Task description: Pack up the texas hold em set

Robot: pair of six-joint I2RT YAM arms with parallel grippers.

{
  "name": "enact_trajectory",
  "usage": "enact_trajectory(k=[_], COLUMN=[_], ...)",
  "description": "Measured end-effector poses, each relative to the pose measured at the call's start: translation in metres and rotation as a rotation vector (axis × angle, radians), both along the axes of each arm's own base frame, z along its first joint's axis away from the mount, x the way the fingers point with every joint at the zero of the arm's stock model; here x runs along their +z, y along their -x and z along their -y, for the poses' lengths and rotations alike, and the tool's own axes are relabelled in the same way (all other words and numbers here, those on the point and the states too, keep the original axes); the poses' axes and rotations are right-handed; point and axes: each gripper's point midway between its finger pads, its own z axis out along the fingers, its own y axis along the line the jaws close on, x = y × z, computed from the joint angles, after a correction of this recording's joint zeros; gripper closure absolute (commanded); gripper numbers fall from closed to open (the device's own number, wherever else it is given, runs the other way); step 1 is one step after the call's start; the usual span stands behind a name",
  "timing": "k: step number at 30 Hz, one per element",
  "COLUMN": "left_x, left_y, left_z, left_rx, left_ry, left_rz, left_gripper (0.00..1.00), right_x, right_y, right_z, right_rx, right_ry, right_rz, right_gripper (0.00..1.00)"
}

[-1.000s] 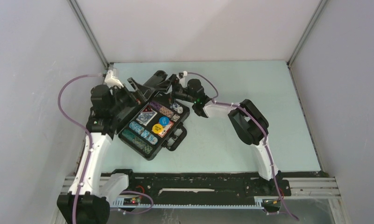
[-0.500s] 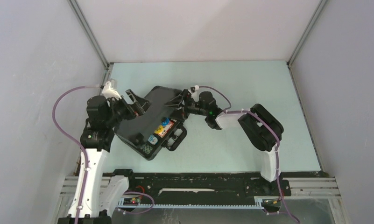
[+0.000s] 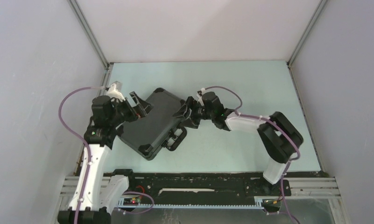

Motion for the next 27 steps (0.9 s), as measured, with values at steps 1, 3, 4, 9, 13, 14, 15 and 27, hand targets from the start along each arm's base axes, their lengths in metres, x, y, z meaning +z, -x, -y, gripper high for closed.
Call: enact_trajectory(k=[1,3,4,9,13,14,15,27], left_x=[-0.008,-0.024,-0.035,-0.088,-0.121,-0.122,-0.123,-0.131], left_y=[-0.002,-0.005,-0.007,-0.014,-0.013,-0.015,-0.015,-0.033], left_z=[0.002,0.007,0.011,0.035,0.038,0.038,0.038,0.047], left_rx=[-0.009,-0.034,-0.051,-0.157,-0.176,-0.174,-0.170,-0.155], left_ry=[0.001,0.001,0.001,-0.021,-0.062,-0.064,-0.065,0.031], left_rz=[-0.024,-0.075,-0.112,-0.299,-0.406,-0.394,-0.384,-0.308], left_gripper=[0.00,0.00,0.01,0.07,0.09,0.08,0.08,0.09], right_x=[0.002,0.007,0.008,-0.003,-0.028,-0.033,-0.037,-0.085], right_y=[0.002,0.006,0.008,0.021,0.038,0.042,0.046,0.053], right_z=[0.006,0.018,0.024,0.041,0.052,0.054,0.056,0.024], right_rx=[0.002,0.011,0.018,0.089,0.136,0.144,0.150,0.145], right_ry=[0.034,0.096,0.127,0.228,0.268,0.272,0.273,0.156], right_rz=[0.029,0.090,0.118,0.174,0.143,0.128,0.116,-0.109], right_gripper=[0.14,0.14,0.14,0.14,0.20,0.25,0.28,0.41])
